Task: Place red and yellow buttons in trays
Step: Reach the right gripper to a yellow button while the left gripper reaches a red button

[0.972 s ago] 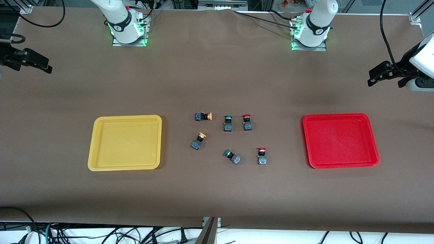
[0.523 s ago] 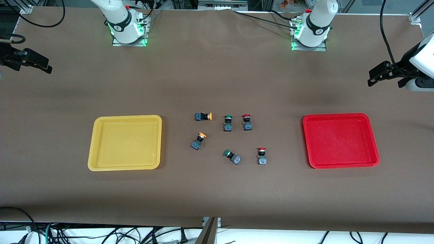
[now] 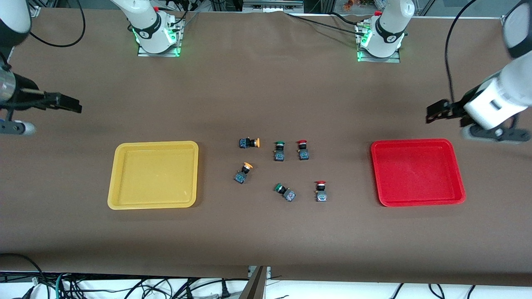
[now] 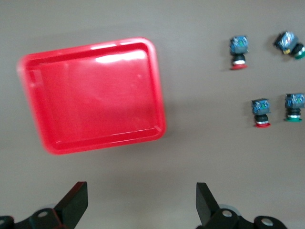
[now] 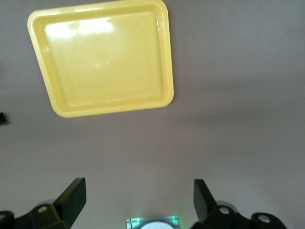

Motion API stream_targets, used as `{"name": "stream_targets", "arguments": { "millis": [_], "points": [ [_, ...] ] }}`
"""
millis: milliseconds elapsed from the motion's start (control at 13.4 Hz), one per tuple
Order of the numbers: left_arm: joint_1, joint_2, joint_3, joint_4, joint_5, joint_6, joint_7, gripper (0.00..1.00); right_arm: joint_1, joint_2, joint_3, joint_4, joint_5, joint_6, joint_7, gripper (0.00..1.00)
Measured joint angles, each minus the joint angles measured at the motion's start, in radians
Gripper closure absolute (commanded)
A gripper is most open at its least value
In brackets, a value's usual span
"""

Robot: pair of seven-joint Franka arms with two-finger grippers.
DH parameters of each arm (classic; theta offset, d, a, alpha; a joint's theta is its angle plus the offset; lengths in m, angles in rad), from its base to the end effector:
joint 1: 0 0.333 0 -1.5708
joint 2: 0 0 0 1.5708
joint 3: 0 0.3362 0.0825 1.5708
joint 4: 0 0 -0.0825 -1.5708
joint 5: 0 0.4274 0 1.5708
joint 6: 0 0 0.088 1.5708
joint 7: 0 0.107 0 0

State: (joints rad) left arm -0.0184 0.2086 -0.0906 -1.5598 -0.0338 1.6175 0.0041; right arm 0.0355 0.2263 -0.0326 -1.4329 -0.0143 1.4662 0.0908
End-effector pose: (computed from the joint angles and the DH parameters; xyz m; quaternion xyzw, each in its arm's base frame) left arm 0.6526 -0.0700 0.5234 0.9954 -0.0540 -0.0762 0.0222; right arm 0.6547 0.0025 0.5648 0.9943 -0.0437 -0.0957 0.0153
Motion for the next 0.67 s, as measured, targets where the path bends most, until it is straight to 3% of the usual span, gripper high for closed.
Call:
{"name": "stream_targets", "arguments": {
  "millis": [150, 374, 673],
  "points": [
    [-0.086, 0.136, -0.003, 0.034, -0.006, 0.078, -0.101, 0.00, 0.025, 0.079, 0.012, -0.007, 0.019, 0.118, 0.157, 0.00],
    [-0.201, 0.295, -0.005, 0.060, -0.043, 0.307, -0.363, 0.00, 0.150, 0.256, 0.022, -0.013, 0.054, 0.351, 0.456, 0.00],
    [-0.331, 0.456, -0.008, 0.057, -0.052, 0.463, -0.475, 0.00, 0.311, 0.449, 0.028, -0.011, 0.101, 0.656, 0.736, 0.00]
  ]
}}
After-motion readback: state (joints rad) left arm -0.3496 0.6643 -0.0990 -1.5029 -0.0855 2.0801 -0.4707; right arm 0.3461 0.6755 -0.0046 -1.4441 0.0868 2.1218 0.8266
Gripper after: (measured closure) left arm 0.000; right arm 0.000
